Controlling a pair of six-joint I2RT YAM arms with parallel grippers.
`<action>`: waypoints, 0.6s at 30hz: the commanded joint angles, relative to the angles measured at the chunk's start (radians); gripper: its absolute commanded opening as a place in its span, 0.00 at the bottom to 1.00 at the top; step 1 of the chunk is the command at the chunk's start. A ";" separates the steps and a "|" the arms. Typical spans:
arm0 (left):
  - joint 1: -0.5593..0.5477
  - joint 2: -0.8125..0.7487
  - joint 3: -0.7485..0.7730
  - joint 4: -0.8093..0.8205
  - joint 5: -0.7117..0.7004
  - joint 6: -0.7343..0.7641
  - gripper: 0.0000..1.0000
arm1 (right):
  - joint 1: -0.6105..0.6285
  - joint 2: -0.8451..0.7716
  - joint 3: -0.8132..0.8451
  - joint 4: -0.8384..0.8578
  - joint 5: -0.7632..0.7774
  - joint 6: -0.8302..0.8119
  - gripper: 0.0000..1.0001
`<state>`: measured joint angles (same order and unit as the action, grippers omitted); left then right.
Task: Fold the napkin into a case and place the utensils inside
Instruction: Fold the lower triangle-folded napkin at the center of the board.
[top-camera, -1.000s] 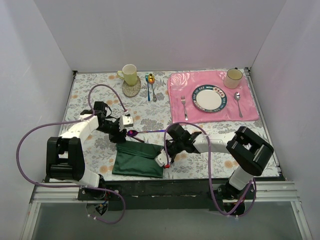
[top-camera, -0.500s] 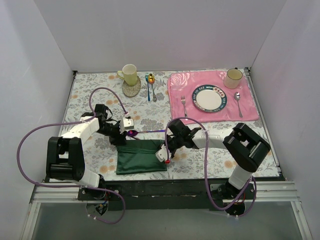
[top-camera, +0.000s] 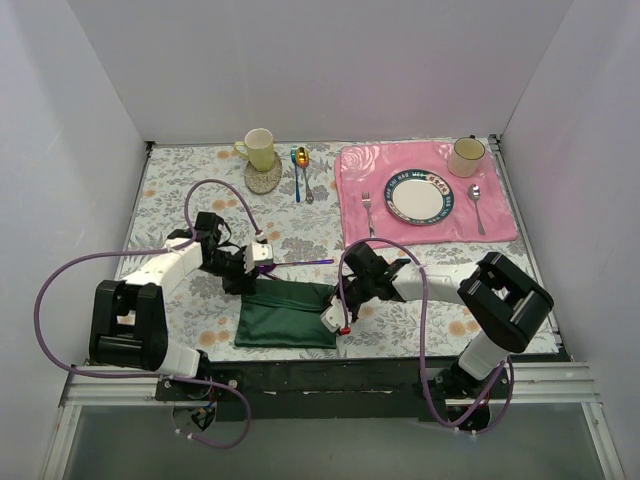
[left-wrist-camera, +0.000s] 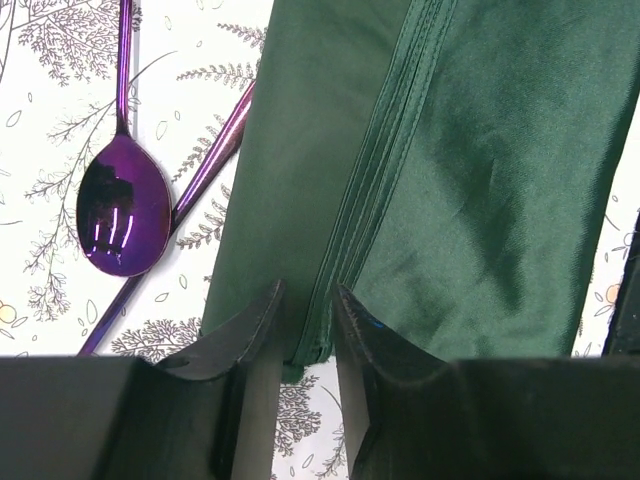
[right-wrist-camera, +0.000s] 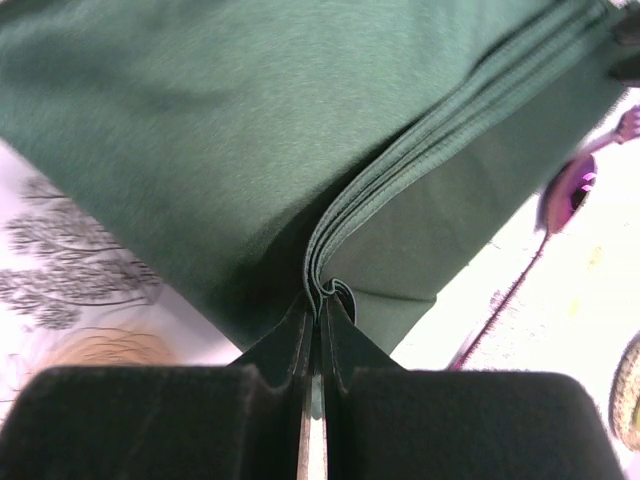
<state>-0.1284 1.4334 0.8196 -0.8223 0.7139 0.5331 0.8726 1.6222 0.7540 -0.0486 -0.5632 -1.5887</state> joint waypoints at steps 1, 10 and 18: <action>-0.013 -0.065 -0.011 0.018 0.007 -0.012 0.28 | 0.008 -0.015 -0.042 -0.004 -0.021 -0.091 0.01; -0.089 -0.116 -0.089 0.130 -0.057 -0.028 0.43 | 0.008 0.010 -0.036 0.016 -0.015 -0.088 0.01; -0.148 -0.094 -0.138 0.175 -0.102 -0.018 0.40 | 0.008 0.008 -0.050 0.024 -0.012 -0.091 0.01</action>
<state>-0.2501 1.3502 0.7055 -0.6914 0.6380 0.5030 0.8734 1.6184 0.7231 -0.0181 -0.5716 -1.6379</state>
